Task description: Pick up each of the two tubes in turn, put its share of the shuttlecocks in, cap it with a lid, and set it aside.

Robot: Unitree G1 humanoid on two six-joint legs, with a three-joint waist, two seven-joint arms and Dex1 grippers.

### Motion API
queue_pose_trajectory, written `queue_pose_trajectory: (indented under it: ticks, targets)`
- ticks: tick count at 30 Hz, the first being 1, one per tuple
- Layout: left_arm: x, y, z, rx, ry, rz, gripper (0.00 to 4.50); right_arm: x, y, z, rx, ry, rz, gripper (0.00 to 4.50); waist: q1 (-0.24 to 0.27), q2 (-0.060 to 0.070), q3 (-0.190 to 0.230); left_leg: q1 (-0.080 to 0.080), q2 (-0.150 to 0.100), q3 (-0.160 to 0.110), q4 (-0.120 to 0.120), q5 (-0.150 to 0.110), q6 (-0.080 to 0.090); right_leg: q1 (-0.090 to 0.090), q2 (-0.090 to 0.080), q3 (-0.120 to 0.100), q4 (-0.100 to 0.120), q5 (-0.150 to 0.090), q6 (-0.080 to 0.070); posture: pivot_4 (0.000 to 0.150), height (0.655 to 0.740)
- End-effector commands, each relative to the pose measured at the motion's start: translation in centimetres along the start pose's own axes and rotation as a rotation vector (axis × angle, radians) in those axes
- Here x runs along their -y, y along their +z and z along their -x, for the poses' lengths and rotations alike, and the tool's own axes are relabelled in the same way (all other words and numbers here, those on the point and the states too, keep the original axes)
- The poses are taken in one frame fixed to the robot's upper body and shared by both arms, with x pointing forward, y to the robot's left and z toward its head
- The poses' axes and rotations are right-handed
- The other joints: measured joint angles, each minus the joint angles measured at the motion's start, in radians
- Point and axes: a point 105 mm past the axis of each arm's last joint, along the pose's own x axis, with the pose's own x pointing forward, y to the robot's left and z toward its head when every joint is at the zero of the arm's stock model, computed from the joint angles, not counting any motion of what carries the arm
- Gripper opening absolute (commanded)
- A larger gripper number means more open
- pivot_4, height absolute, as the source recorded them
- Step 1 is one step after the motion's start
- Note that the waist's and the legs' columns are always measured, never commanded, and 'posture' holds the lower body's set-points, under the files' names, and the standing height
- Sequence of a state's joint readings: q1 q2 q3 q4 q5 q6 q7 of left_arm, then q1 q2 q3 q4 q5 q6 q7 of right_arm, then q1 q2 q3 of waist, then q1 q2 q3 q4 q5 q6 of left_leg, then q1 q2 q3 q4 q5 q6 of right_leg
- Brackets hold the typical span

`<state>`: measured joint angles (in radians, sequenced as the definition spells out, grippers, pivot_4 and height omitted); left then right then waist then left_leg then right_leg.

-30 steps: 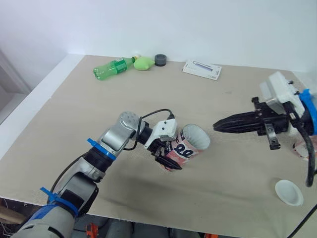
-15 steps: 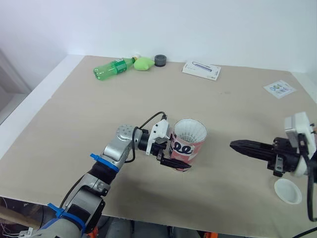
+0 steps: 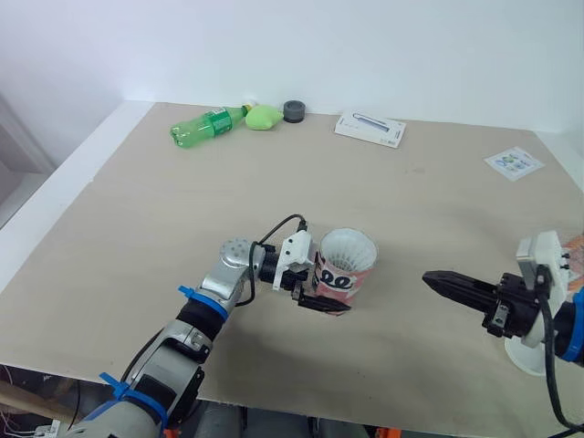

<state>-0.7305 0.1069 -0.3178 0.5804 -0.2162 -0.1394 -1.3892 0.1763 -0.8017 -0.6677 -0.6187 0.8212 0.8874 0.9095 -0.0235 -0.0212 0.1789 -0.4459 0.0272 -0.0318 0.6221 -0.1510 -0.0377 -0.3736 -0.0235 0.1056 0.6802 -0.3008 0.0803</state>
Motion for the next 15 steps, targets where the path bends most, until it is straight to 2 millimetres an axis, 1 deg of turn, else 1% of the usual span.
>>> queue_pose_trajectory:
  ticks: [1,4,8,13,14,15]
  targets:
    - [0.0,-0.5,0.0,-0.032,-0.016,0.011,3.73,0.2,0.5,0.4,0.035,-0.047,0.031,0.1,0.0,0.0,0.0,0.0,0.0,0.0,0.0,0.0,0.0,0.0,0.0,0.0,0.0,0.0,0.0,0.15,0.7294]
    - [-0.1,-1.0,0.3,-0.041,-0.005,0.012,3.73,0.6,0.2,0.9,0.038,-0.086,0.029,0.1,0.0,0.0,0.0,0.001,0.0,0.0,0.0,0.0,0.0,0.001,0.0,0.0,0.0,0.0,0.0,0.15,0.7294]
    - [-0.1,-1.0,0.4,-0.01,0.013,0.02,3.73,0.7,-0.1,1.9,0.045,-0.128,0.003,0.1,0.0,0.0,0.0,0.001,0.0,0.0,0.001,0.0,0.0,0.001,0.0,0.0,0.0,0.0,0.0,0.15,0.7294]
    - [1.2,-2.6,0.2,-0.065,-0.024,0.035,3.73,0.7,-0.6,3.8,0.022,-0.154,-0.06,0.1,0.0,0.0,-0.002,0.002,0.0,0.0,0.0,0.0,0.0,0.002,0.0,0.0,0.0,0.0,0.0,0.15,0.7294]
    - [1.4,-3.0,0.2,-0.082,-0.032,0.054,3.73,0.6,-0.6,4.2,0.002,-0.151,-0.054,0.65,0.0,0.0,-0.002,0.002,0.0,0.0,0.0,0.0,0.0,0.002,0.0,0.0,0.0,0.0,0.0,0.15,0.7294]
    - [1.6,-3.3,0.1,-0.102,-0.039,0.075,3.73,0.5,-0.6,4.8,-0.02,-0.147,-0.05,0.84,0.0,0.0,-0.003,0.002,0.0,0.0,0.0,0.0,0.0,0.002,0.0,0.0,0.0,0.0,0.0,0.15,0.7294]
